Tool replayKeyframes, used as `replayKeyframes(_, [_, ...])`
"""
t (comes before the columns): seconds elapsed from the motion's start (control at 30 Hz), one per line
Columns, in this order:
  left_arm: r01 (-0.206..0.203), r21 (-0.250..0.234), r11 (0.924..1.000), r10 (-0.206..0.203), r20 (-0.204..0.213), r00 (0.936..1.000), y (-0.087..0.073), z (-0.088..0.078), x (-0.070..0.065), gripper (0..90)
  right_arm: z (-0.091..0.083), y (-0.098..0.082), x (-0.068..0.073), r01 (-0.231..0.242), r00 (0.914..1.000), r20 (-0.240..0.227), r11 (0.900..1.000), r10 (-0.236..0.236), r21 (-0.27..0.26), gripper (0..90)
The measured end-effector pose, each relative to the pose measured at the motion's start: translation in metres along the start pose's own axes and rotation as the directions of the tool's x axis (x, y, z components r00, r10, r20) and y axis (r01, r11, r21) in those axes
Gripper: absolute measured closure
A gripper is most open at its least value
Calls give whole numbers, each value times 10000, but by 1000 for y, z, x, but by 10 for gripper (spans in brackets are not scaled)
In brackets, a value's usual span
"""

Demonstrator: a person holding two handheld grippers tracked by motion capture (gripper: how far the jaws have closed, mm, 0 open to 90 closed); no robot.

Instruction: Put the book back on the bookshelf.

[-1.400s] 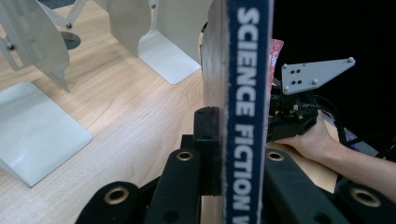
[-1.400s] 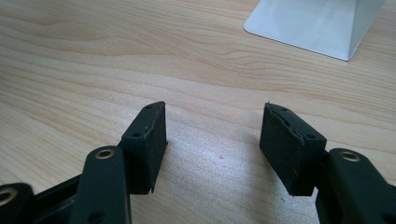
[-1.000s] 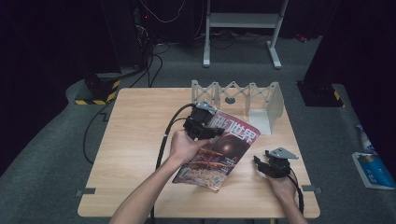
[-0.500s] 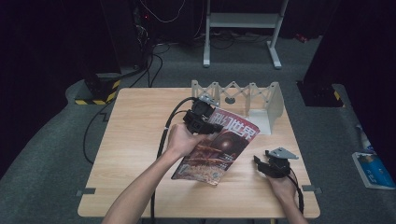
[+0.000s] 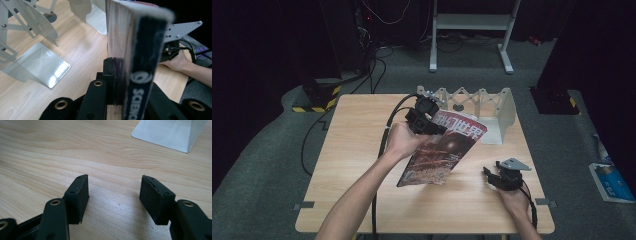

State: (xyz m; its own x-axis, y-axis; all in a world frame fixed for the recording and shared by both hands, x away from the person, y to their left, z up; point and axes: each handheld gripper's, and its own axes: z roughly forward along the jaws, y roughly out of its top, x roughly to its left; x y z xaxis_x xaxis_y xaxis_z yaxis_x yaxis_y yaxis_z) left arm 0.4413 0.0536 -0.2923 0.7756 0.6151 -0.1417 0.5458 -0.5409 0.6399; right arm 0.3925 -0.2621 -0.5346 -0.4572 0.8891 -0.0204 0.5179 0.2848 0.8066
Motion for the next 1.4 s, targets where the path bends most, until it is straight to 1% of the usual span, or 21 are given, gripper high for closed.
replayKeyframes(0.2, [99, 205, 9997, -96, -103, 9999, 6, -3, 4, 822, 0, 0, 0, 2, 10000, -7, 10000, -2, -10, 403])
replayKeyframes(0.4, [240, 181, 9995, -236, -222, 9995, 11, -7, 8, 821, 0, 0, 0, -9, 10000, -10, 10000, 9, 13, 403])
replayKeyframes(0.57, [233, 256, 9994, -223, -383, 9990, 14, -8, 12, 822, 0, 0, 0, -24, 10000, -9, 10000, 24, 18, 403])
replayKeyframes(0.67, [360, 105, 9993, -355, -420, 9985, 14, -9, 16, 823, 0, 0, 0, 16, 10000, -2, 10000, -16, 2, 403])
replayKeyframes(0.73, [470, -17, 9989, -471, -417, 9980, 13, -10, 19, 824, -1, 0, 0, -45, 10000, 48, 10000, 45, 22, 405])
replayKeyframes(0.87, [695, -330, 9970, -709, -438, 9965, 12, -12, 24, 827, -1, 0, -1, -54, 9999, 123, 10000, 54, 9, 408])
replayKeyframes(1.0, [823, -493, 9954, -850, -543, 9949, 12, -14, 29, 828, -1, 0, -1, -59, 9999, 121, 10000, 59, 6, 408])
replayKeyframes(1.13, [1120, -829, 9902, -1169, -568, 9915, 10, -19, 36, 828, -1, 0, -1, -56, 9999, 133, 10000, 55, 10, 409])
replayKeyframes(1.27, [1500, -1346, 9795, -1595, -624, 9852, 7, -26, 44, 828, -2, 0, -1, -106, 9998, 182, 9999, 106, -3, 411])
replayKeyframes(1.33, [1581, -1476, 9763, -1692, -661, 9834, 6, -29, 47, 828, -2, 0, -1, -70, 9997, 214, 10000, 71, -27, 412])
replayKeyframes(1.4, [1745, -1617, 9713, -1878, -709, 9796, 4, -32, 50, 828, -2, -1, -1, -113, 9996, 266, 9999, 114, -20, 415])
